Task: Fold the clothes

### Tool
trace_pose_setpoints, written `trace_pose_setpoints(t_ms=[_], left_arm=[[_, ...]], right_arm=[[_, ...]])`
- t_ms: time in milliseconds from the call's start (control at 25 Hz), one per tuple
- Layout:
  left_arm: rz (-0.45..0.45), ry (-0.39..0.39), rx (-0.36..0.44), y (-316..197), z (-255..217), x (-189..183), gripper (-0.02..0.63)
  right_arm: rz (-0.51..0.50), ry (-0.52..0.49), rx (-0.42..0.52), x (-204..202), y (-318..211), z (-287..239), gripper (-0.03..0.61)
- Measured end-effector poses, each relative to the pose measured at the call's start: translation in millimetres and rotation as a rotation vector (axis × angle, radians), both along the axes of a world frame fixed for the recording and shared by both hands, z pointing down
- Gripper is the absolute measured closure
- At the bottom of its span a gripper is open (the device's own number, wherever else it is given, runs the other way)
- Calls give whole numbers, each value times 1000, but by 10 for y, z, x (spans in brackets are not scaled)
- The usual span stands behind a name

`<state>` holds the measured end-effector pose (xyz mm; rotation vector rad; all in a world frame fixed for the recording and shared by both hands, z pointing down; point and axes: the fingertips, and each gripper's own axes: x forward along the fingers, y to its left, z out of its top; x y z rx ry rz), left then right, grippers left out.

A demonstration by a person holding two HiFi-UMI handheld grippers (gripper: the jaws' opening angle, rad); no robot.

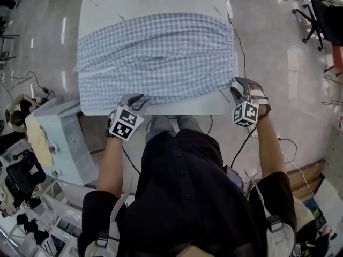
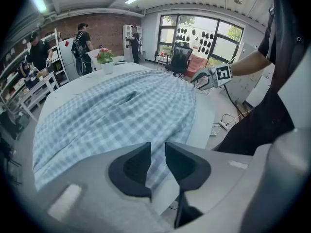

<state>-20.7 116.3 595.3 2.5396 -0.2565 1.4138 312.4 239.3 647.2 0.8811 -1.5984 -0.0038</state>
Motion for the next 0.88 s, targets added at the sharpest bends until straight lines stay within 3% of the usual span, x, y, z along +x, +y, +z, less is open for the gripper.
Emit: trace_pose_setpoints(t_ms=[200, 360, 560, 600, 880], left_arm=[[64, -69, 63, 77, 100, -106, 465], [125, -116, 67, 127, 188, -136, 430], [119, -124, 45, 130, 291, -159, 423], [131, -127, 34, 146, 292, -175, 423], [271, -164, 66, 267, 363, -270, 423]], right_arm=[[-48, 17, -17, 19, -65, 94, 371], [-52, 8, -26, 0, -122, 133, 379], [-53, 16, -24, -20, -127, 148, 430], [-50, 17, -22, -26, -136, 140, 454], [4, -13, -35, 26, -126, 52, 463]])
